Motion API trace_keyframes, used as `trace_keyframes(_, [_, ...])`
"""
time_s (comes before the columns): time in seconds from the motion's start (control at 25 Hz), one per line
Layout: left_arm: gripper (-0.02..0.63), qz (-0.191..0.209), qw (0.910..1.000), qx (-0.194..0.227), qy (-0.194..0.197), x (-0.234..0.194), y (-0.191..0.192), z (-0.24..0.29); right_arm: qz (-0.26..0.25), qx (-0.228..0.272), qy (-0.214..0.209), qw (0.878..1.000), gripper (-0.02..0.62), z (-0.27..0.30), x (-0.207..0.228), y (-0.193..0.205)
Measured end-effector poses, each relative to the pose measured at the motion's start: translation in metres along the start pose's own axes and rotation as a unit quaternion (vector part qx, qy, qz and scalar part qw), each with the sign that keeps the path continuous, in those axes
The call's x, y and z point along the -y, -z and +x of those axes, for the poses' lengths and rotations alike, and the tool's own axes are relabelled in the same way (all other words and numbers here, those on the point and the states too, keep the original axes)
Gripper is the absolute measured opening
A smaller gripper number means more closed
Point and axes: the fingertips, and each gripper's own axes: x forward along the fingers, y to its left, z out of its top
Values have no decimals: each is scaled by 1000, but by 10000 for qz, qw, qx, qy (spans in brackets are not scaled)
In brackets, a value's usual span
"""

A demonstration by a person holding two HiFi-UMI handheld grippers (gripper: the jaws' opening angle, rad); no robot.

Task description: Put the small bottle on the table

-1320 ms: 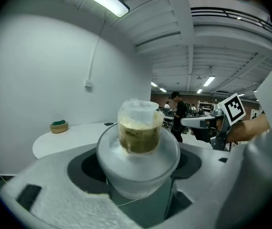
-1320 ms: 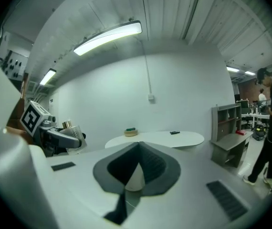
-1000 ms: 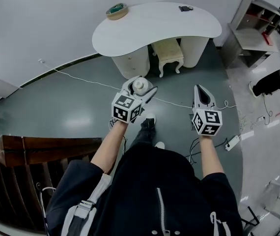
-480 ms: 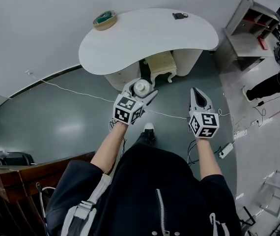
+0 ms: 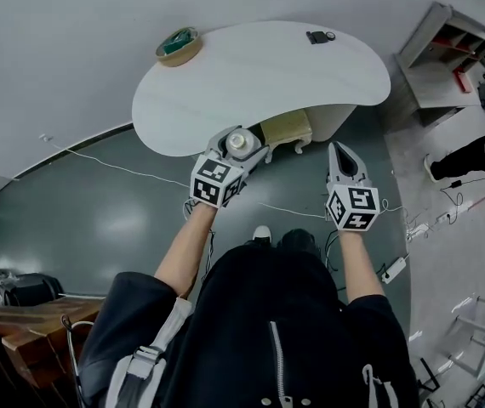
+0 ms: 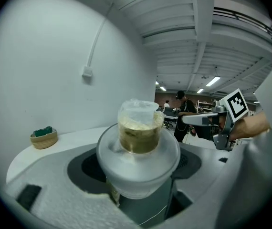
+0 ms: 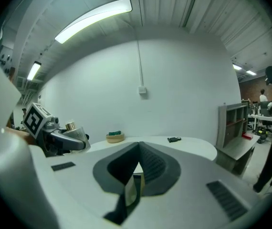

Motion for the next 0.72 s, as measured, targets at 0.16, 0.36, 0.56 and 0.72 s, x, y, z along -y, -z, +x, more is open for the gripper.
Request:
trace_keyframes(0.16, [345, -72, 10000, -24, -37, -23, -2, 18, -26, -91, -63, 9999, 2, 32, 5, -1])
trace_keyframes(0.36, [345, -142, 9998, -113, -116, -49, 2, 39, -47, -123, -228, 9997, 2, 74, 8, -4])
trace_keyframes(0.56, [345, -231, 9991, -161, -311, -80, -1, 71, -61, -151, -489, 9987, 2, 128, 21, -8])
trace_keyframes(0.72, [345, -278, 9979, -171, -559, -114, -14, 104, -114, -187, -784, 9967, 2, 183, 36, -18])
